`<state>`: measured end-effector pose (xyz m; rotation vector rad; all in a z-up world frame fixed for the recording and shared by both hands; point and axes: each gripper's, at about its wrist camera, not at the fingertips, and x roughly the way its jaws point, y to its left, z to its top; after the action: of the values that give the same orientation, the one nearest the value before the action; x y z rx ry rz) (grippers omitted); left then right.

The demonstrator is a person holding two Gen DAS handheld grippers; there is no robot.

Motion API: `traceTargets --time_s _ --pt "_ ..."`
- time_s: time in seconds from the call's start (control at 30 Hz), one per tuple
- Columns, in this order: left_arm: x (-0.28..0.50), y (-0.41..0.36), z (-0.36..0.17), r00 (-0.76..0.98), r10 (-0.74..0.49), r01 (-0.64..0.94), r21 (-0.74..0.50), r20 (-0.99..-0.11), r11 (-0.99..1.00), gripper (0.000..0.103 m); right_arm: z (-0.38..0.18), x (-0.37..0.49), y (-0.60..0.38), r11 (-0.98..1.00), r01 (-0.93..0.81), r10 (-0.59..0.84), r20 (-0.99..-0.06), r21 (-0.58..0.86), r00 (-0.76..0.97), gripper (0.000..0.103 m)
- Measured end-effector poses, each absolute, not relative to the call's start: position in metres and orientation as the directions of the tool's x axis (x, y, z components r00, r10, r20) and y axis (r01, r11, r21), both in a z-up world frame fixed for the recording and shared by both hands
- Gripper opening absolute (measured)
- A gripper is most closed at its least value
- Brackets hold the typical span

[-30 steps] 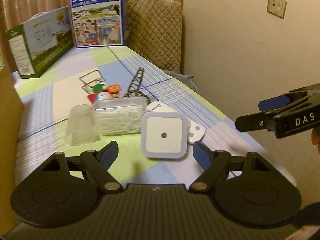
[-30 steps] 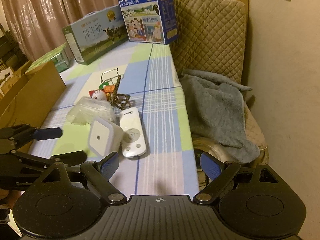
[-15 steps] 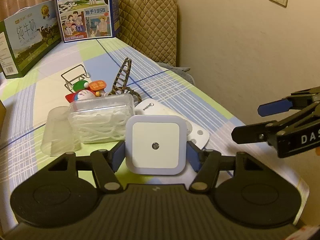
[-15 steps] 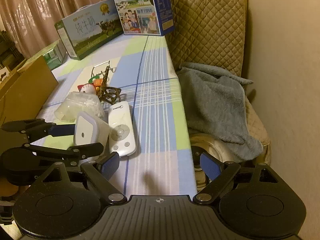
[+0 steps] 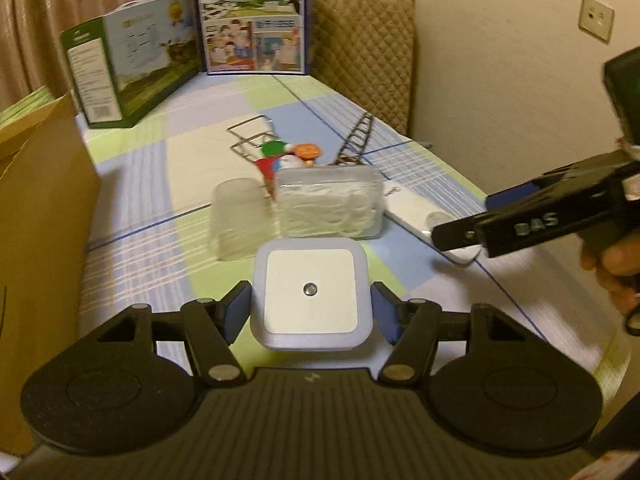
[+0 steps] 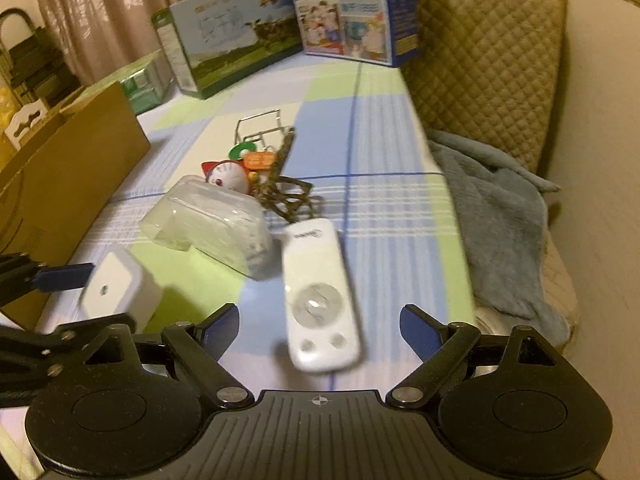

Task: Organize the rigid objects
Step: 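Grasp the white night light with the left gripper while the right gripper grasps the Midea remote, then carry the night light and white remote over the cardboard box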

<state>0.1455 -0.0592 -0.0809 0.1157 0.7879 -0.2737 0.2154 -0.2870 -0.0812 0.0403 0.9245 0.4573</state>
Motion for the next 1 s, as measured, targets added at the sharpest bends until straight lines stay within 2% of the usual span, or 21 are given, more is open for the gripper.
traceTargets --time_s 0.03,0.3,0.37,0.4,0.63,1.0 --pt "0.145 -0.057 -0.081 0.673 -0.199 0.281 -0.003 -0.712 0.960 0.060 -0.083 0.219 -0.281 0.902 -0.374 0.395 -0.764 0.217 0.510 0.077" --pt "0.144 -0.049 -0.079 0.672 -0.211 0.271 -0.029 -0.709 0.962 0.060 -0.102 0.237 -0.254 0.905 -0.415 0.318 -0.801 0.097 0.507 0.054" --pt "0.143 -0.048 -0.079 0.672 -0.212 0.270 -0.032 -0.710 0.962 0.060 -0.102 0.236 -0.252 0.905 -0.418 0.306 -0.802 0.078 0.512 0.046" --pt "0.143 -0.048 -0.079 0.670 -0.214 0.270 -0.036 -0.711 0.962 0.060 -0.102 0.235 -0.252 0.906 -0.418 0.298 -0.803 0.067 0.517 0.038" --pt "0.136 -0.045 -0.071 0.662 -0.230 0.272 -0.058 -0.714 0.961 0.060 -0.085 0.215 -0.260 0.916 -0.388 0.295 -0.822 0.098 0.487 0.037" --pt "0.098 -0.022 -0.009 0.714 -0.224 0.243 -0.065 -0.663 0.968 0.060 0.006 0.157 -0.257 0.907 -0.368 0.391 -0.742 0.207 0.546 0.037"
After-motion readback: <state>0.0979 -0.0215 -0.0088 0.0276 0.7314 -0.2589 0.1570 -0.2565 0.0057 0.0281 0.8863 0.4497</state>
